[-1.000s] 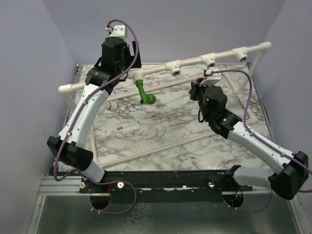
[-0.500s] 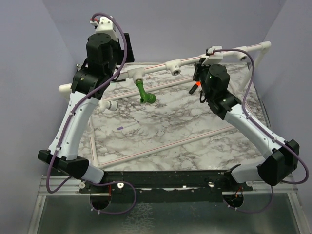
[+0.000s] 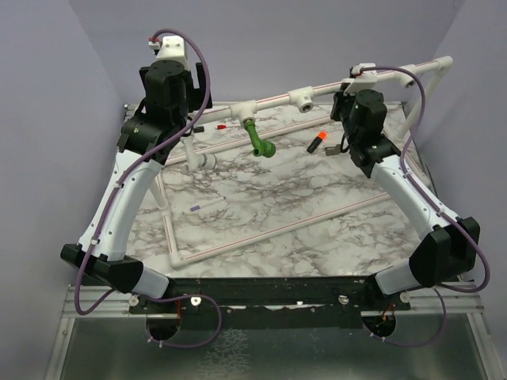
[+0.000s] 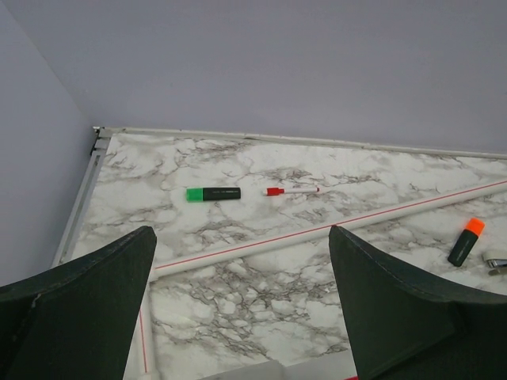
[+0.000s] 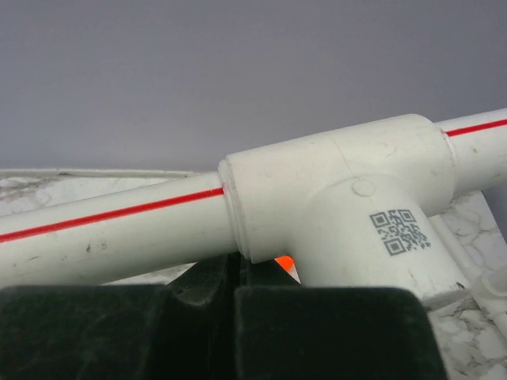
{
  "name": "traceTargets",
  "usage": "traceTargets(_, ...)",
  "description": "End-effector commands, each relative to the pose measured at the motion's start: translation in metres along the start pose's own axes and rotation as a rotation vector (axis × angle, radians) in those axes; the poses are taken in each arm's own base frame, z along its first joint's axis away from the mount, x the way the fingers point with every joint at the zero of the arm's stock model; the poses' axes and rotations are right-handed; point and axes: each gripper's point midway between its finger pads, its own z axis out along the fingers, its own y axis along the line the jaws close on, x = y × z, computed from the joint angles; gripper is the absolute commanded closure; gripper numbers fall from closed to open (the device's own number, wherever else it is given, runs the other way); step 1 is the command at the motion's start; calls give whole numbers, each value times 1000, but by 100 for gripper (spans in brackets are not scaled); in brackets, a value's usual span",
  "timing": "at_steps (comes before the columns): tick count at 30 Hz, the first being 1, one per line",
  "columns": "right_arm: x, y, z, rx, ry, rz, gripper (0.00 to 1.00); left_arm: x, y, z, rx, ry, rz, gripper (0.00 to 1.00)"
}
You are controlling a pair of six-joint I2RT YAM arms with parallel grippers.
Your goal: Install the water faucets
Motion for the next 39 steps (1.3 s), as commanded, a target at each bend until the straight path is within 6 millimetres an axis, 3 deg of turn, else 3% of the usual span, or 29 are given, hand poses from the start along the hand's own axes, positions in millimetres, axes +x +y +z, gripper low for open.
traceTargets(1,-19,-59,9,128,-41,-3,99,-3,8,-5,-35,-7,18,9)
traceTargets(3,-21,-70,9,143,-43,3,99,-3,6,-2,-32,-4,18,9)
traceTargets(5,-22,-69,7,125,-38,14,100,-1,3,2,-28,4,19,9)
traceTargets(11,-10,-32,-17,-85,8,101,98,14,-3,16,-22,39,26,9)
traceTargets(14,-1,-15,-32,-182,54,131,87,27,-5,21,-23,66,35,9)
traceTargets(18,18,-7,-57,-239,139,151,66,45,-4,23,-28,100,44,9)
traceTargets(23,25,6,-93,-329,186,145,54,68,-3,23,-22,138,52,9)
traceTargets(30,17,47,-145,-583,149,117,42,76,-5,22,-6,152,48,8)
traceTargets(39,-17,91,-199,-834,-106,-46,30,78,-11,23,23,157,35,8)
